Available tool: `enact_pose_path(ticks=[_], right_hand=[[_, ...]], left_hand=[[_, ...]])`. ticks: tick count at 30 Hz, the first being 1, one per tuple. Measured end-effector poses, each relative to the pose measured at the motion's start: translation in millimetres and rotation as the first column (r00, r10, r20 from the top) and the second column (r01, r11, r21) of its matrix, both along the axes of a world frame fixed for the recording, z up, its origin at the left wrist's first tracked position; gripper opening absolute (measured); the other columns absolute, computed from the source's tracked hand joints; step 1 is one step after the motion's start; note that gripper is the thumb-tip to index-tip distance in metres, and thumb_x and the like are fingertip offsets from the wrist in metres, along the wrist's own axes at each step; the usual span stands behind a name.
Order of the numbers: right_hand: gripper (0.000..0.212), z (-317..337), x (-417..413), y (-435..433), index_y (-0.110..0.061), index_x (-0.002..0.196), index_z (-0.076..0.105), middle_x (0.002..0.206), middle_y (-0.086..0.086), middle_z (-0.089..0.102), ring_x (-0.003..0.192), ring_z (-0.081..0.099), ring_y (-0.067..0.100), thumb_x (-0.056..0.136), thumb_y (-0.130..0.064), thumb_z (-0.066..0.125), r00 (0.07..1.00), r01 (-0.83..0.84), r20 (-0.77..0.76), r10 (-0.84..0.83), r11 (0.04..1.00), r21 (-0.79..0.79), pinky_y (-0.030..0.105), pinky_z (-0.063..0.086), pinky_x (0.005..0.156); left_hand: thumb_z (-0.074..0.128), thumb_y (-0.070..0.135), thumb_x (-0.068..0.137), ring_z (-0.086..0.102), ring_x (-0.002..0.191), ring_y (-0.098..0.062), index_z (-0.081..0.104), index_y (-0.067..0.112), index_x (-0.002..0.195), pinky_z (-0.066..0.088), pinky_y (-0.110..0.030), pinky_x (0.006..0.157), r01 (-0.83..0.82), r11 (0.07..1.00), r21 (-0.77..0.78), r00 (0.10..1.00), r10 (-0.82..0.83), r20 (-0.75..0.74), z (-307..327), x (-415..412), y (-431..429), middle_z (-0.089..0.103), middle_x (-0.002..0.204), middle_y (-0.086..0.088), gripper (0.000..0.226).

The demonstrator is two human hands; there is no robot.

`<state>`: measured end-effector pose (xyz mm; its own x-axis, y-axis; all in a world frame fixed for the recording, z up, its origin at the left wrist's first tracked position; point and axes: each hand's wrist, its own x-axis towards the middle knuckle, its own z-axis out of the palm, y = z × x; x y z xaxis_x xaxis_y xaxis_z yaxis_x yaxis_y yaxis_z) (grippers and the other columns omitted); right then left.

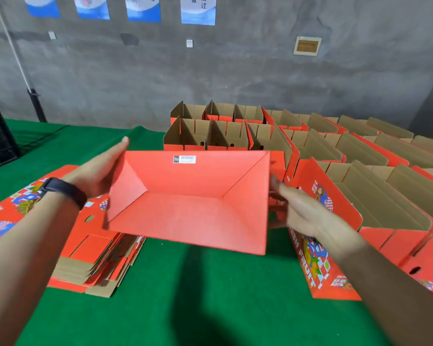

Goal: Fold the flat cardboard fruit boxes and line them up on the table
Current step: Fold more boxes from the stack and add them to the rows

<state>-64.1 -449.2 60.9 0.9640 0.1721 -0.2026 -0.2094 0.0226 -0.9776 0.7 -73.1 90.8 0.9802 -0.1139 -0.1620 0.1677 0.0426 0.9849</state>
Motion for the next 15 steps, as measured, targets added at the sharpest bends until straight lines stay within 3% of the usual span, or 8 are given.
enact_pose_path(ticks=[2, 6, 9, 11, 15], right_hand=[[0.060, 4, -2, 3, -0.026, 0.107, 0.066, 0.101, -0.003, 0.070, 0.096, 0.064, 0.018, 0.054, -0.055, 0.075, 0.997, -0.014, 0.071, 0.016, 0.999, -0.035, 0.049, 0.051, 0.084], [0.072, 7, -3, 11, -0.027, 0.123, 0.055, 0.120, -0.006, 0.059, 0.111, 0.058, 0.016, 0.058, -0.035, 0.083, 0.991, 0.044, 0.135, -0.016, 0.977, -0.207, 0.051, 0.045, 0.099], [0.066, 4, -3, 12, -0.028, 0.117, 0.056, 0.125, -0.002, 0.055, 0.115, 0.051, 0.019, 0.059, -0.028, 0.087, 0.962, 0.155, 0.265, -0.066, 0.930, -0.332, 0.033, 0.045, 0.098], [0.064, -4, -5, 12, -0.033, 0.112, 0.056, 0.141, 0.000, 0.036, 0.129, 0.037, 0.018, 0.058, -0.029, 0.090, 0.930, 0.221, 0.365, -0.051, 0.870, -0.441, 0.032, 0.035, 0.107], [0.062, -38, -22, 13, -0.040, 0.100, 0.052, 0.146, -0.015, 0.005, 0.136, 0.023, 0.014, 0.052, -0.037, 0.091, 0.883, 0.226, 0.463, 0.083, 0.789, -0.571, 0.034, 0.029, 0.112]], left_hand=[[0.043, 0.043, 0.096, 0.066, 0.050, -0.016, 0.068, 0.012, 0.065, 0.053, -0.021, 0.046, -0.019, 0.999, -0.041, 0.997, 0.016, -0.070, -7, 0, -1, 0.069, 0.060, -0.005, 0.051], [0.042, 0.018, 0.094, 0.057, 0.045, -0.010, 0.057, 0.016, 0.080, 0.049, -0.023, 0.053, -0.106, 0.992, -0.065, 0.991, 0.100, -0.088, -36, 8, -4, 0.063, 0.054, 0.004, 0.021], [0.044, 0.016, 0.094, 0.053, 0.052, -0.011, 0.055, 0.019, 0.080, 0.040, -0.026, 0.062, -0.103, 0.982, 0.156, 0.990, 0.117, -0.079, -59, 9, -9, 0.059, 0.061, 0.004, 0.018], [0.049, 0.014, 0.094, 0.051, 0.063, -0.015, 0.056, 0.019, 0.080, 0.040, -0.026, 0.065, -0.087, 0.924, 0.372, 0.992, 0.115, -0.055, -70, 9, -18, 0.057, 0.071, 0.000, 0.016], [0.061, 0.016, 0.090, 0.060, 0.054, -0.013, 0.061, 0.013, 0.077, 0.043, -0.019, 0.048, 0.028, 0.759, 0.651, 0.997, 0.021, -0.068, -89, 6, -52, 0.066, 0.063, 0.001, 0.013]])
